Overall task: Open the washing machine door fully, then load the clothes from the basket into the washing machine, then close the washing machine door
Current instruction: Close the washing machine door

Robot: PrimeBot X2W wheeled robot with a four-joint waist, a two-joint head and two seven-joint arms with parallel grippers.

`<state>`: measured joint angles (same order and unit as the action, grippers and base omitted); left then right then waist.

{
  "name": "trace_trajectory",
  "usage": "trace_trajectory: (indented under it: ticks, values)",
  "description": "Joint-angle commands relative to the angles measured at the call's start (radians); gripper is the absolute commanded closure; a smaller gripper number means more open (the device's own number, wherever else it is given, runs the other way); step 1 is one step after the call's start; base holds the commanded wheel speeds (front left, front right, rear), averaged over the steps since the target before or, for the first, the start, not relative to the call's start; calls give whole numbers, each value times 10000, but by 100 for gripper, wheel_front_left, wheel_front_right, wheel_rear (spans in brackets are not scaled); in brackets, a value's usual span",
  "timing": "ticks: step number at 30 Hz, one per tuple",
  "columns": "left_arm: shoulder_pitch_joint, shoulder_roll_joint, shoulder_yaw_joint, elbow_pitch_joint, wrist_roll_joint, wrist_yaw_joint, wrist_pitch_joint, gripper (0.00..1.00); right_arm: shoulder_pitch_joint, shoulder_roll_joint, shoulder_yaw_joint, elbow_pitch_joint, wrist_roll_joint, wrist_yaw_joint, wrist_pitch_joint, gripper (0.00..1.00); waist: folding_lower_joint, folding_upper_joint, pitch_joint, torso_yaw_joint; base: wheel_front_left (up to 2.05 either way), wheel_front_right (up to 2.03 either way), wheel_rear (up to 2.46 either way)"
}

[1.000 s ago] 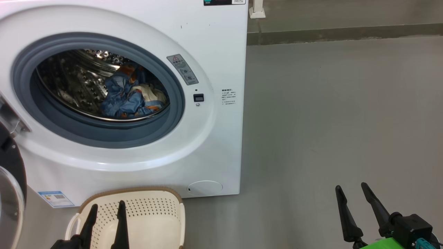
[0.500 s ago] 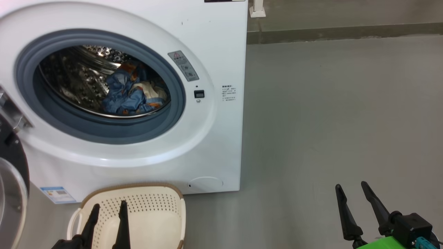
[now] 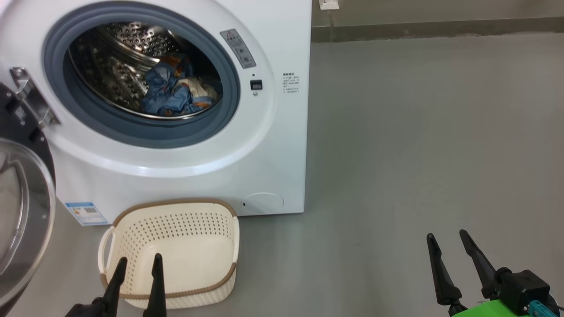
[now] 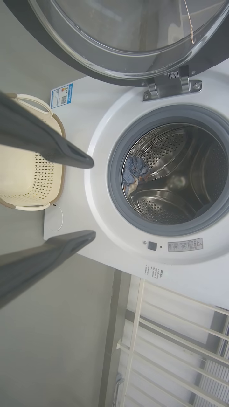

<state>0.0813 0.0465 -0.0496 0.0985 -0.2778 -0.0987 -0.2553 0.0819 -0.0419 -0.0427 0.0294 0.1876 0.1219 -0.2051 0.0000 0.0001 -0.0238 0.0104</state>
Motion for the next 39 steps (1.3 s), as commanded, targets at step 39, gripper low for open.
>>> trace_trajectory:
  ticks: [39]
  values:
    - [-253, 37, 325, -203, 215, 162, -65, 0, -378, -83, 490, -187, -12, 88, -83, 0, 0, -1, 40, 378, -9, 9, 0]
